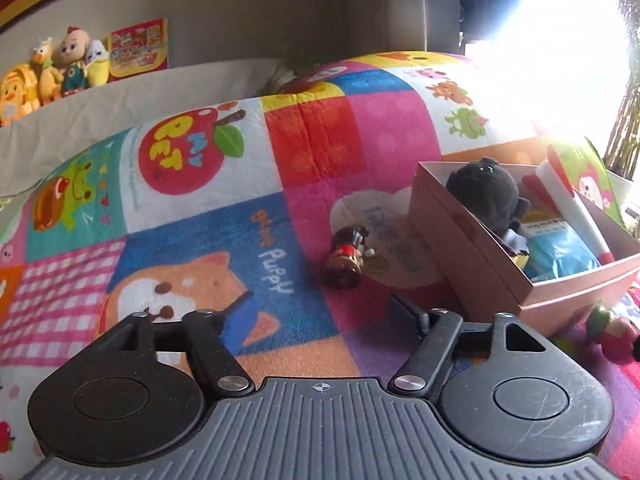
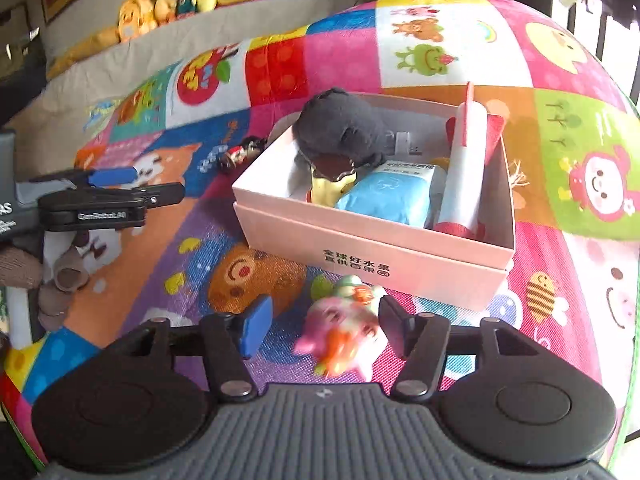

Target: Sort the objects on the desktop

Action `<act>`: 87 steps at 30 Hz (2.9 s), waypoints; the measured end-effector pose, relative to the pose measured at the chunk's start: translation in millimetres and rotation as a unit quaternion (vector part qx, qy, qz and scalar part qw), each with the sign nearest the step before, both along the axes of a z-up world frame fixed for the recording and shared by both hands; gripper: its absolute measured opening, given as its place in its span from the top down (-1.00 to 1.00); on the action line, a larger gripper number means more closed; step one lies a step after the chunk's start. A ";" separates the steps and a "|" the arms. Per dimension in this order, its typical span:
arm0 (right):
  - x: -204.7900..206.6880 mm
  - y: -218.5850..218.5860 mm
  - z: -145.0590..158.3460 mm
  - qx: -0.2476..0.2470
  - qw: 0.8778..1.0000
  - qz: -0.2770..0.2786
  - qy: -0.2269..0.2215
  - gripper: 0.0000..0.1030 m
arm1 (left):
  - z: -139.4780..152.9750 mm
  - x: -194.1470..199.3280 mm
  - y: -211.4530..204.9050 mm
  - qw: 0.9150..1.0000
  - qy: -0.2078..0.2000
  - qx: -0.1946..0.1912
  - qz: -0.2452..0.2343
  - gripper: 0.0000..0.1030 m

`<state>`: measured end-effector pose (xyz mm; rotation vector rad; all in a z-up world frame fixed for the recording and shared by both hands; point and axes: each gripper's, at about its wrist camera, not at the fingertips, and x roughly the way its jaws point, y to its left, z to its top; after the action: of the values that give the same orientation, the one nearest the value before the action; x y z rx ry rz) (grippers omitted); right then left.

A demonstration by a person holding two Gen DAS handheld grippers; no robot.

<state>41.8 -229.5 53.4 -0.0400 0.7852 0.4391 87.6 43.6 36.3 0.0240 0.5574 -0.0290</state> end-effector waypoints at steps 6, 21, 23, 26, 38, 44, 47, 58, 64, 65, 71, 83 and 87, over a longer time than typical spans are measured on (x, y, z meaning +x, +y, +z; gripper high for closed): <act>-29.5 -33.3 -6.3 0.091 0.992 -0.060 -0.069 -0.64 | -9.8 47.5 -17.7 0.999 0.020 0.038 -0.017 -0.43; -36.6 -84.6 -43.3 0.210 0.969 -0.121 -0.054 -0.97 | -8.4 38.6 -20.1 0.997 0.044 0.043 -0.053 0.36; -36.4 -87.0 -46.1 0.215 0.967 -0.128 -0.050 -0.98 | -1.0 9.2 -16.2 0.997 0.044 0.019 -0.068 0.36; -37.2 -84.3 -46.8 0.208 0.968 -0.132 -0.053 -1.00 | 4.9 -39.5 -15.4 0.992 0.059 -0.046 -0.101 0.36; -31.1 -80.8 -52.2 0.182 0.969 -0.167 -0.027 -1.00 | -21.4 -99.4 -68.1 0.963 0.104 -0.130 -0.214 0.27; -32.3 -77.2 -51.9 0.163 0.971 -0.173 -0.029 -1.00 | -22.0 -100.4 -45.7 0.983 0.069 -0.074 -0.155 -0.24; -29.3 -74.6 -52.5 0.154 0.972 -0.177 -0.023 -1.00 | -20.1 -100.1 -27.9 0.988 0.060 -0.065 -0.126 -0.40; -31.8 -47.4 -52.3 0.275 0.947 -0.165 0.032 -1.00 | -8.6 -96.1 3.7 0.995 0.036 -0.065 -0.065 -0.78; -45.8 9.8 -43.0 0.209 0.971 -0.118 -0.014 -1.00 | -4.9 -102.1 0.1 0.995 0.027 -0.058 -0.078 -0.85; -48.7 17.3 -39.7 0.166 0.979 -0.108 -0.036 -1.00 | -5.9 -102.8 -1.2 0.995 0.029 -0.056 -0.083 -0.85; -55.9 14.7 -28.6 0.028 0.993 -0.078 -0.081 -1.00 | -14.7 -105.1 -14.0 0.989 0.047 -0.056 -0.128 -0.86; -37.1 -77.0 -51.2 0.074 0.967 -0.242 -0.022 -1.00 | -21.0 -94.5 -59.1 0.973 0.079 -0.062 -0.210 -0.87; -36.7 -77.4 -52.5 0.074 0.968 -0.237 -0.023 -1.00 | -19.3 -107.8 -72.5 0.950 0.103 -0.079 -0.283 -0.87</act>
<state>5.0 -306.9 1.0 0.2725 0.6863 0.0410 -20.2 -29.0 17.0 0.0237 0.7404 -0.6417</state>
